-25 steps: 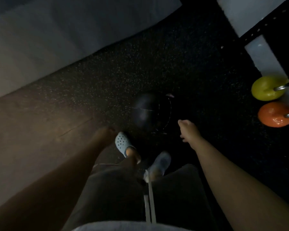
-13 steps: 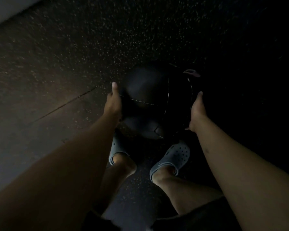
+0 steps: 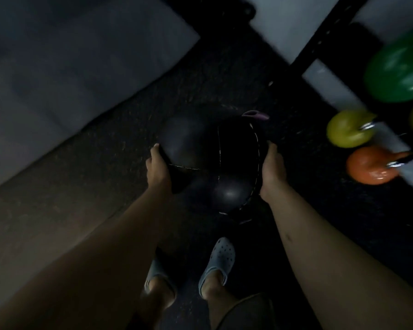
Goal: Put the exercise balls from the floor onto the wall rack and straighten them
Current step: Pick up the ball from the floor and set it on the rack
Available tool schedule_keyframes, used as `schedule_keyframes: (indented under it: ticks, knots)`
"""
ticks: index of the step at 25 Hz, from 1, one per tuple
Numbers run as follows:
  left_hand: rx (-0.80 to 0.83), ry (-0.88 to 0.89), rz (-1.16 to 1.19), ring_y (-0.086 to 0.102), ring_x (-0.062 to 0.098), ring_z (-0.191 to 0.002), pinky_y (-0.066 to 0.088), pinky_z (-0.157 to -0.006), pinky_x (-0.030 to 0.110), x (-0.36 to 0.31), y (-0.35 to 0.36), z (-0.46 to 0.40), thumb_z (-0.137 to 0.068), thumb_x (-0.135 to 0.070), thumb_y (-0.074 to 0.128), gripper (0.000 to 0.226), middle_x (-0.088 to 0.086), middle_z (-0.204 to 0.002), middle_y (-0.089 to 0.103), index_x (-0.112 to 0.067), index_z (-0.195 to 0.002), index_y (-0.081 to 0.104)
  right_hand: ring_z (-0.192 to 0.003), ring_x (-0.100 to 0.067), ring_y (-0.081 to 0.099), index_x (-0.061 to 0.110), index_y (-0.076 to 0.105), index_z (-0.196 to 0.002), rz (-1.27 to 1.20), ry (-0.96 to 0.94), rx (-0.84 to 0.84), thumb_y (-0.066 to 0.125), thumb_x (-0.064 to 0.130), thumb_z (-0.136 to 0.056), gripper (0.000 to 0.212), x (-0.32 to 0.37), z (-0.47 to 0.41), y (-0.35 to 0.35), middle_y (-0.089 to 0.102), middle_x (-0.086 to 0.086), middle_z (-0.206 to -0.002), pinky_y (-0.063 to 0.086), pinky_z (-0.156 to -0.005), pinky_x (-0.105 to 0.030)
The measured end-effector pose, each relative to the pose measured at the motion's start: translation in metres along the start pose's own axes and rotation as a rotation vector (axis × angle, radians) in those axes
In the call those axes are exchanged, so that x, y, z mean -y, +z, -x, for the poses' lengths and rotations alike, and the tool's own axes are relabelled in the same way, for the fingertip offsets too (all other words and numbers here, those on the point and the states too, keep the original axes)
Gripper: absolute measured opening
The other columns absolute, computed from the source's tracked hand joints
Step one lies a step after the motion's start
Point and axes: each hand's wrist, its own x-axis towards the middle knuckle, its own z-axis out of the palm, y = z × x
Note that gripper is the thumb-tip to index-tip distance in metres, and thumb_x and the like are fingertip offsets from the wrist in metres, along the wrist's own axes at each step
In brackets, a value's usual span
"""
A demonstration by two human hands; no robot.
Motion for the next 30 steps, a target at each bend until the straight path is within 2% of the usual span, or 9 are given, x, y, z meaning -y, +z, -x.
schedule_keyframes:
  ticks: [4, 7, 10, 12, 16, 19, 24, 30]
  knots:
    - [0.246, 0.139, 0.008, 0.056, 0.036, -0.133, 0.043, -0.113, 0.057, -0.139, 0.113, 0.126, -0.064, -0.083, 0.047, 0.095, 0.005, -0.149, 0.058, -0.036, -0.146, 0.055, -0.126, -0.032, 0.064, 0.023, 0.055, -0.151, -0.206, -0.306, -0.081, 0.049, 0.061, -0.098, 0.066, 0.165, 0.1, -0.084, 0.063, -0.009, -0.146, 0.051, -0.111, -0.049]
    - [0.48, 0.314, 0.005, 0.057, 0.038, -0.132, 0.044, -0.113, 0.057, -0.234, 0.189, 0.248, -0.066, -0.08, 0.047, 0.093, 0.009, -0.149, 0.059, -0.033, -0.146, 0.056, -0.127, -0.033, 0.064, 0.019, 0.059, -0.147, -0.391, -0.541, -0.172, 0.048, 0.06, -0.097, 0.066, 0.264, 0.202, -0.16, 0.065, -0.012, -0.145, 0.05, -0.113, -0.048]
    - [0.667, 0.486, -0.022, 0.06, 0.04, -0.128, 0.047, -0.111, 0.056, -0.302, 0.249, 0.379, -0.069, -0.077, 0.047, 0.089, 0.012, -0.143, 0.063, -0.029, -0.142, 0.06, -0.129, -0.041, 0.062, 0.023, 0.059, -0.146, -0.537, -0.694, -0.313, 0.047, 0.073, -0.079, 0.085, 0.336, 0.309, -0.243, 0.062, -0.015, -0.147, 0.05, -0.113, -0.054]
    - [0.821, 0.582, -0.014, 0.058, 0.041, -0.132, 0.045, -0.113, 0.056, -0.327, 0.279, 0.46, -0.073, -0.075, 0.048, 0.088, 0.013, -0.146, 0.061, -0.024, -0.145, 0.057, -0.126, -0.042, 0.063, 0.023, 0.059, -0.145, -0.672, -0.809, -0.314, 0.05, 0.068, -0.08, 0.08, 0.362, 0.366, -0.298, 0.063, -0.016, -0.145, 0.051, -0.111, -0.056]
    - [0.994, 0.745, 0.005, 0.057, 0.036, -0.134, 0.042, -0.117, 0.052, -0.345, 0.317, 0.604, -0.066, -0.08, 0.045, 0.096, 0.009, -0.146, 0.062, -0.027, -0.145, 0.059, -0.128, -0.039, 0.063, 0.024, 0.058, -0.148, -0.804, -1.001, -0.318, 0.048, 0.065, -0.09, 0.072, 0.387, 0.445, -0.396, 0.063, -0.013, -0.148, 0.051, -0.112, -0.055]
    - [1.063, 0.835, 0.029, 0.056, 0.035, -0.136, 0.04, -0.118, 0.051, -0.334, 0.346, 0.685, -0.071, -0.08, 0.044, 0.093, 0.009, -0.147, 0.061, -0.027, -0.147, 0.057, -0.132, -0.036, 0.061, 0.028, 0.05, -0.156, -0.892, -1.115, -0.309, 0.047, 0.066, -0.091, 0.075, 0.388, 0.479, -0.463, 0.059, -0.009, -0.152, 0.05, -0.114, -0.055]
    - [1.135, 0.805, 0.125, 0.062, 0.032, -0.126, 0.045, -0.114, 0.052, -0.288, 0.41, 0.743, -0.084, -0.071, 0.051, 0.074, 0.005, -0.138, 0.067, -0.025, -0.141, 0.061, -0.122, -0.034, 0.065, 0.024, 0.054, -0.149, -0.904, -1.186, -0.38, 0.046, 0.061, -0.094, 0.067, 0.396, 0.485, -0.552, 0.065, -0.009, -0.14, 0.053, -0.109, -0.054]
    - [1.105, 0.791, 0.16, 0.063, 0.032, -0.125, 0.046, -0.113, 0.053, -0.262, 0.499, 0.768, -0.086, -0.072, 0.05, 0.073, 0.007, -0.136, 0.067, -0.024, -0.139, 0.062, -0.122, -0.036, 0.067, 0.02, 0.058, -0.146, -0.852, -1.185, -0.336, 0.048, 0.061, -0.091, 0.069, 0.445, 0.439, -0.637, 0.068, -0.011, -0.139, 0.054, -0.108, -0.056]
